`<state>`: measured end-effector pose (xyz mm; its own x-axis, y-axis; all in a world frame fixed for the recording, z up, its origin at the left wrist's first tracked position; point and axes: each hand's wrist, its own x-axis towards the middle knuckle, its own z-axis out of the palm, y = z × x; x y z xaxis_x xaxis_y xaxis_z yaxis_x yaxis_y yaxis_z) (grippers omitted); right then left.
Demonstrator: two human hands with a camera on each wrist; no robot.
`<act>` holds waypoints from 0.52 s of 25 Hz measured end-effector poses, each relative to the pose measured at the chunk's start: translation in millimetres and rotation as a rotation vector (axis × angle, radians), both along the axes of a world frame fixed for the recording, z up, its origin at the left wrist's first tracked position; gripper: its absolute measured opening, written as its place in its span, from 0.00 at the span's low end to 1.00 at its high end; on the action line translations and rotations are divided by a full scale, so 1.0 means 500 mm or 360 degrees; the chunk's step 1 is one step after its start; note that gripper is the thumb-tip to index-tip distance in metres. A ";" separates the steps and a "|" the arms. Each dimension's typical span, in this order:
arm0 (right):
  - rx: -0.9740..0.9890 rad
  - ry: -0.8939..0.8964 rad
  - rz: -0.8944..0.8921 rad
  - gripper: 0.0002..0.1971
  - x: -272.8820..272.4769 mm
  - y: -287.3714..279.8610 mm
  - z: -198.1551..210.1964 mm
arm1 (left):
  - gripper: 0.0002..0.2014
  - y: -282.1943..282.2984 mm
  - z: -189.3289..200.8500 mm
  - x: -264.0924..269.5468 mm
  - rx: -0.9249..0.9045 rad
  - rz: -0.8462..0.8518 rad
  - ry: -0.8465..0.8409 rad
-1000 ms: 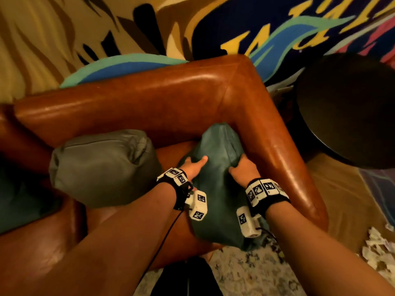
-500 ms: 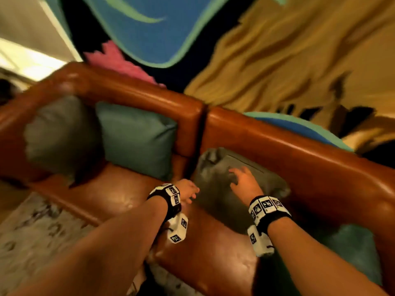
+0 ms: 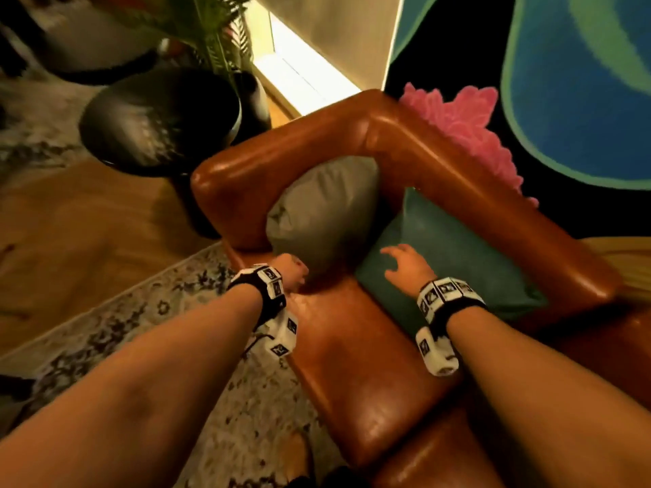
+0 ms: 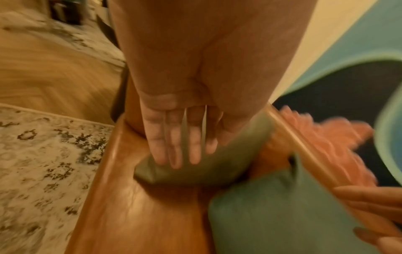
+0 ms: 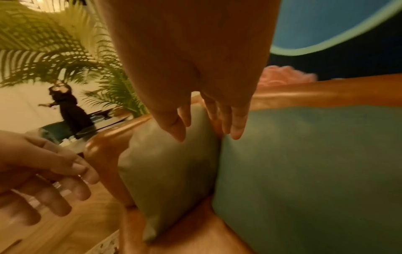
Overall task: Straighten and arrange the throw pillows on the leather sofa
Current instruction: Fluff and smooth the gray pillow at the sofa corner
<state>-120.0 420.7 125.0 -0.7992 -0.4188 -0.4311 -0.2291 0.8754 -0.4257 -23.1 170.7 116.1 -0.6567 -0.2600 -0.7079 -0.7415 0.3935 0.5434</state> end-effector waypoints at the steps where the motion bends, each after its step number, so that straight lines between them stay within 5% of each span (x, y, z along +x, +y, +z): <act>1: 0.0009 0.0014 0.0042 0.29 -0.041 -0.054 0.004 | 0.09 -0.044 -0.009 -0.022 0.0020 0.0092 0.0093; 8: 0.0202 0.0187 0.0272 0.30 -0.351 -0.263 0.005 | 0.11 -0.237 -0.082 -0.208 0.0048 0.0937 0.0331; 13: 0.0227 0.0322 0.0000 0.24 -0.570 -0.325 -0.078 | 0.14 -0.280 -0.184 -0.306 -0.0160 0.0642 -0.0080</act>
<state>-405.1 258.3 86.0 -0.8753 -0.3654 -0.3167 -0.2973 0.9232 -0.2435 -176.1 30.8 24.0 -0.4533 -0.5589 -0.6944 -0.8717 0.1151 0.4763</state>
